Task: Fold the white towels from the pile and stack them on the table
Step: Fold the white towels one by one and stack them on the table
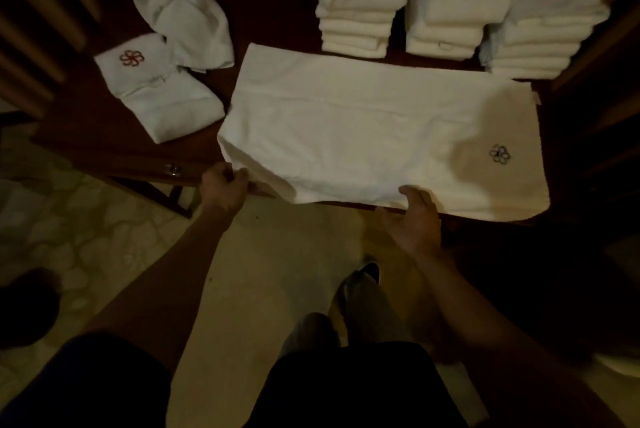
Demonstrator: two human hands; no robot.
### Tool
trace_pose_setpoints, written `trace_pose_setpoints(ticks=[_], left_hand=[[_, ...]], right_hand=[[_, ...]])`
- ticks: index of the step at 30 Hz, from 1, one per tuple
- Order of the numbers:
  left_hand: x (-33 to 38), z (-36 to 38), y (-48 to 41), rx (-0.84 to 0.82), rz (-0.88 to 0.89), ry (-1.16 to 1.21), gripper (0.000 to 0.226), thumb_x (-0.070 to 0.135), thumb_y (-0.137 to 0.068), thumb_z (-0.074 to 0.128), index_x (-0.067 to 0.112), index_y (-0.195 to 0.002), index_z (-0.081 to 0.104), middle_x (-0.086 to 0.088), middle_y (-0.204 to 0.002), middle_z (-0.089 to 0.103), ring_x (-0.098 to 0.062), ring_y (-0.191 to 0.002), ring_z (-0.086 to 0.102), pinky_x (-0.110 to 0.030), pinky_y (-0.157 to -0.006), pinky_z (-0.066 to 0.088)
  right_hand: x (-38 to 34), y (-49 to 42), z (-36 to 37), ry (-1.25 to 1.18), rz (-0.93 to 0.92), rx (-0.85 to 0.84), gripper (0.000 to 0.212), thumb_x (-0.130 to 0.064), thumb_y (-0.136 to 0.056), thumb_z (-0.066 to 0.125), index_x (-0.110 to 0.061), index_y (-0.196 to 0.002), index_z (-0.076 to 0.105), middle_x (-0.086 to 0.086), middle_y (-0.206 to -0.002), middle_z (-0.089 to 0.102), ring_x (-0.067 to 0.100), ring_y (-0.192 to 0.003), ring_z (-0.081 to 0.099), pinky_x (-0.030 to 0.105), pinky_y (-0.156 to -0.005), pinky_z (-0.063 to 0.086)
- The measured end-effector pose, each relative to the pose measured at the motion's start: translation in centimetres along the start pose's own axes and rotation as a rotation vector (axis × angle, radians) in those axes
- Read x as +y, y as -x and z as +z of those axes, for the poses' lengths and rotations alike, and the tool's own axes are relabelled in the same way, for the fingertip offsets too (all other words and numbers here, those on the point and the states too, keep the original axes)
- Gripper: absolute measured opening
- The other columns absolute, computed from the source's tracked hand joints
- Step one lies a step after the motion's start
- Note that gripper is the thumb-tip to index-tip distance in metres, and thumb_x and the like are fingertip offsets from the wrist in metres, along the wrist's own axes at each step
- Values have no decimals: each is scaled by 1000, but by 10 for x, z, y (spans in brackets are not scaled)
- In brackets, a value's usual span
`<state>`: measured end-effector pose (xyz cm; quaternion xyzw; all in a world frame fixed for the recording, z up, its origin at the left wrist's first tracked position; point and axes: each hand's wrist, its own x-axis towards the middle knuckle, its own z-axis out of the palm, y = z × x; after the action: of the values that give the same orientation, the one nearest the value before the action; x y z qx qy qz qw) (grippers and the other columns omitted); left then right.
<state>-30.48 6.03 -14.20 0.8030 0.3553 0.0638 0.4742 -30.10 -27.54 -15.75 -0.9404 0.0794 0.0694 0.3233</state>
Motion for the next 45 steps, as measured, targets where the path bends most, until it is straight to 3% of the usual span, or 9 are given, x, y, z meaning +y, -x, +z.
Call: trace_pose_setpoints(ticks=[7, 10, 13, 19, 25, 32, 37, 41, 45], left_hand=[[52, 1, -14, -96, -120, 437, 8, 2, -92, 65, -2, -97, 61, -25, -105, 67, -31, -79, 74, -26, -57, 57], [73, 4, -21, -109, -79, 407, 22, 2, -92, 64, -5, -110, 53, -25, -100, 69, -21, -65, 74, -27, -55, 57], [89, 8, -29, -148, 9, 389, 27, 2, -92, 63, 12, -110, 44, -20, -90, 67, -25, -67, 73, -28, -59, 57], [112, 30, -60, -174, 121, 229, 12, 5, -93, 65, 11, -103, 68, -23, -92, 71, -18, -70, 74, -29, -69, 60], [131, 47, -82, -206, 96, 64, 30, -2, -77, 79, 11, -103, 71, -12, -106, 71, -21, -94, 69, -35, -91, 56], [134, 52, -98, -187, 261, -133, 15, 18, -88, 73, 17, -102, 77, -5, -92, 74, -18, -85, 70, -38, -82, 59], [133, 45, -119, -147, 427, -204, 15, 25, -84, 73, 17, -96, 79, 2, -102, 72, -19, -103, 62, -36, -87, 52], [131, 40, -134, -177, 406, -201, 14, 22, -93, 68, 14, -101, 76, -2, -104, 71, -13, -97, 63, -30, -82, 51], [132, 33, -156, -181, 366, -183, 17, 25, -98, 60, 14, -98, 73, 3, -91, 70, -15, -87, 65, -29, -75, 50]], right_hand=[[-30, -10, -19, -2, -92, -66, 58, -41, -86, 74, -20, -136, 55, 1, -143, 49, 23, -134, 42, 35, -105, 40], [-38, -23, -26, -26, -133, -89, 58, -42, -85, 75, -20, -135, 56, 1, -141, 51, 24, -133, 42, 38, -107, 40], [-50, -40, -32, -36, -188, -76, 58, -42, -84, 76, -19, -134, 57, 2, -138, 53, 23, -130, 45, 37, -104, 42], [-71, -79, -27, -14, -307, -239, 56, -44, -83, 76, -21, -132, 58, 0, -132, 58, 21, -126, 48, 39, -99, 47], [-99, -129, -21, -25, -372, -257, 51, -41, -83, 76, -20, -127, 61, -1, -127, 63, 22, -119, 55, 42, -95, 51], [-125, -151, -8, -2, -392, -392, 54, -44, -84, 74, -18, -130, 60, 1, -126, 63, 21, -115, 57, 34, -90, 50], [-136, -143, 9, 1, -369, -385, 53, -56, -82, 70, -18, -118, 64, 3, -111, 66, 21, -102, 60, 38, -84, 51], [-145, -136, 16, -25, -542, -238, 41, -38, -84, 78, -7, -110, 70, 7, -102, 71, 26, -91, 65, 35, -81, 48], [-146, -131, 26, 68, -431, -276, 47, -43, -81, 74, -2, -104, 72, 13, -98, 72, 34, -89, 68, 42, -78, 54]])
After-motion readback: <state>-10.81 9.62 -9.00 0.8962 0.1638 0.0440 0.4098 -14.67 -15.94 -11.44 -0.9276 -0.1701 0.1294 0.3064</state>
